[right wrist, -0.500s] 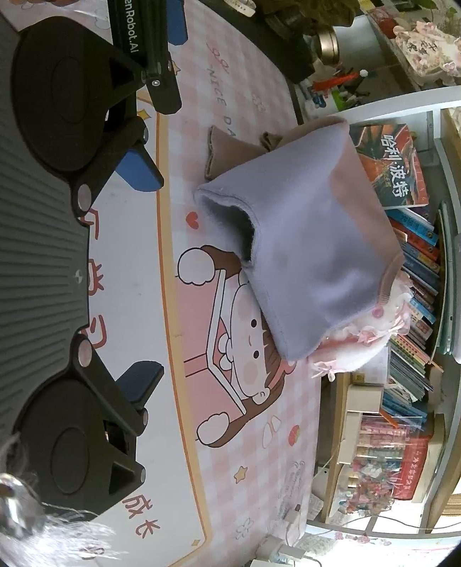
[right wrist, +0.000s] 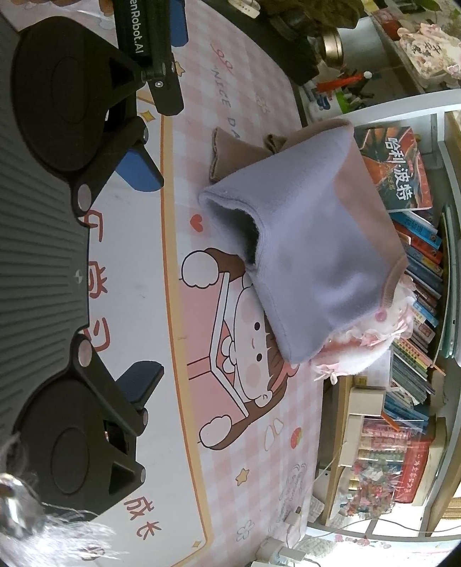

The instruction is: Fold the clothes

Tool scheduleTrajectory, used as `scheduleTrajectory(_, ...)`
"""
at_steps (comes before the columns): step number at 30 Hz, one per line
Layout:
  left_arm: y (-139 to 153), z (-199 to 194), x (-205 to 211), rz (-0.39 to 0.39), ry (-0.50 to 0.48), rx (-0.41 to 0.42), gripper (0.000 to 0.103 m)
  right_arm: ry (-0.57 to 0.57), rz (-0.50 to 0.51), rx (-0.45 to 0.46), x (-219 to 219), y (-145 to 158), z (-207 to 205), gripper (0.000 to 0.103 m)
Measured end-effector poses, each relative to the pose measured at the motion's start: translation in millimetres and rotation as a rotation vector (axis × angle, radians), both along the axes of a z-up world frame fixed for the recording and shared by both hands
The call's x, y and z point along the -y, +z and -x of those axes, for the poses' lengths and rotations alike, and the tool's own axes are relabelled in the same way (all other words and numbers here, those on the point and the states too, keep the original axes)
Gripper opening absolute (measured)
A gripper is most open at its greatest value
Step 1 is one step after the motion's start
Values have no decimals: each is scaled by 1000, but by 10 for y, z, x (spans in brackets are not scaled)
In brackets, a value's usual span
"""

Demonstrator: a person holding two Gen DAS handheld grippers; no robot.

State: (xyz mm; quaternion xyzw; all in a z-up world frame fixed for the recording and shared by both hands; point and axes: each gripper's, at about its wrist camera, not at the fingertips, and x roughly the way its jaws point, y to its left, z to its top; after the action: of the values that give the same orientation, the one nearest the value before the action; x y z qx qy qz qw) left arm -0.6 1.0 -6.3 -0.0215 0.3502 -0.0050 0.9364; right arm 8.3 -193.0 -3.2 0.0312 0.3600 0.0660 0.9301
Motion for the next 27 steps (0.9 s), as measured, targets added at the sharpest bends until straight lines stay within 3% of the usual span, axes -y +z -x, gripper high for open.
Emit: scheduleTrajectory(27, 59, 22, -16, 10, 8, -16, 100, 12, -1, -7, -11, 9, 37, 103)
